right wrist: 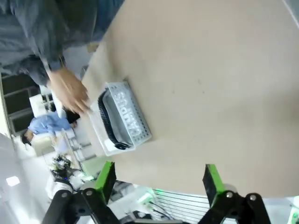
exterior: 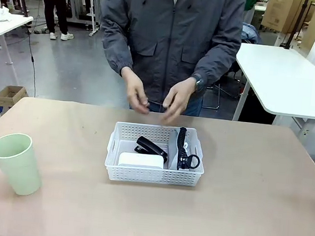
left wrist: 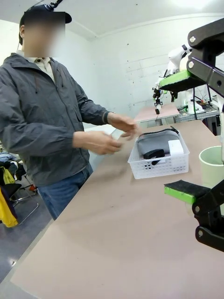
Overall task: Efficiently arrange items inside the basket to fit them all.
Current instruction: Pick up the Stapler and place it inside the Organizing basket, then pick up the Reusable plastic cup and place it inside the Organizing basket.
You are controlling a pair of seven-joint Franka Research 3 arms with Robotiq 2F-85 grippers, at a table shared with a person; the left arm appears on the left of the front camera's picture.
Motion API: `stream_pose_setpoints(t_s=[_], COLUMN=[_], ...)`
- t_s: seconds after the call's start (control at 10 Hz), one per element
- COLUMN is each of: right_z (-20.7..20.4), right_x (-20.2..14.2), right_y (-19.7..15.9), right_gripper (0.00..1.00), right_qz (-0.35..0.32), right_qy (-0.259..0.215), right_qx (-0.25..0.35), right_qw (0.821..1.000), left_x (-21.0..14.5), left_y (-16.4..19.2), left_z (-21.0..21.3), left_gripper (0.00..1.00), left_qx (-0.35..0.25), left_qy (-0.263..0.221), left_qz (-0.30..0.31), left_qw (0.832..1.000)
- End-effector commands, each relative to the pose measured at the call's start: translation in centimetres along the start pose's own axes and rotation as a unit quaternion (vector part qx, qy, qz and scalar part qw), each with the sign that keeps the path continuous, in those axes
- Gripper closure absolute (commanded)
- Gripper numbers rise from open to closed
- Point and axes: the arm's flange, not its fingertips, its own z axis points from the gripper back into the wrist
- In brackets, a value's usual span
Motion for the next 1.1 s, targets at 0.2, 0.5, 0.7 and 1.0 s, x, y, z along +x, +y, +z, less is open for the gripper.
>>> stream_pose_setpoints(t_s=[0.2, 0.5, 0.7, 1.0], right_z=[1.6, 1.6, 1.6, 1.6], right_x=[0.0, 0.0, 0.0, 0.0], right_y=[-0.9, -0.9, -0.9, -0.9], right_gripper=[0.0, 0.0, 0.0, 0.0], right_qz=[-0.015, -0.015, -0.015, -0.015], right_qy=[-0.017, -0.017, -0.017, -0.017], right_qx=[0.013, 0.013, 0.013, 0.013], right_qw=[1.0, 1.0, 1.0, 1.0], left_x=[0.0, 0.0, 0.0, 0.0], left_y=[-0.2, -0.2, -0.2, -0.2], left_z=[0.2, 0.2, 0.2, 0.2], left_gripper=[0.0, 0.0, 0.0, 0.0], left_qx=[-0.005, -0.005, -0.005, -0.005], left_qy=[0.002, 0.002, 0.002, 0.002], left_qz=[-0.003, -0.003, -0.003, -0.003], left_qw=[1.0, 1.0, 1.0, 1.0])
